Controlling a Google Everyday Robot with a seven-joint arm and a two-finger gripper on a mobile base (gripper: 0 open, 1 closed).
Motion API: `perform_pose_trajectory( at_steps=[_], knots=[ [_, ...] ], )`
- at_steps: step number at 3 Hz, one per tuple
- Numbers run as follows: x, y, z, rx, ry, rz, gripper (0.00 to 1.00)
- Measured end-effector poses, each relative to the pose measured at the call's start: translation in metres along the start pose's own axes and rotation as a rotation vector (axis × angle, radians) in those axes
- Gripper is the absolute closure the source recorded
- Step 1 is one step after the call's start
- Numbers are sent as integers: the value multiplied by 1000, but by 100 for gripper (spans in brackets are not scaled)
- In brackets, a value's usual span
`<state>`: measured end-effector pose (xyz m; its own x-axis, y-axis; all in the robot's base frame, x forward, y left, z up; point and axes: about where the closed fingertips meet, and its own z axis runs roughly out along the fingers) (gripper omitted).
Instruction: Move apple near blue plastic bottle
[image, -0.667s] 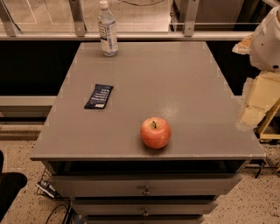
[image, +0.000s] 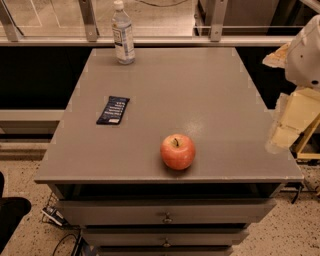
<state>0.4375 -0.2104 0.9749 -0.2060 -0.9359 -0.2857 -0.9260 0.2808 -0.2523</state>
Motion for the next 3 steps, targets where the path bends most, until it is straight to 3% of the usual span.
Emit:
perform_pose_trajectory(
  at_steps=[1,3],
  knots=[
    [-8,13,41,-31,-245,67,0],
    [-60,30,79,-87,-595,117,0]
  ],
)
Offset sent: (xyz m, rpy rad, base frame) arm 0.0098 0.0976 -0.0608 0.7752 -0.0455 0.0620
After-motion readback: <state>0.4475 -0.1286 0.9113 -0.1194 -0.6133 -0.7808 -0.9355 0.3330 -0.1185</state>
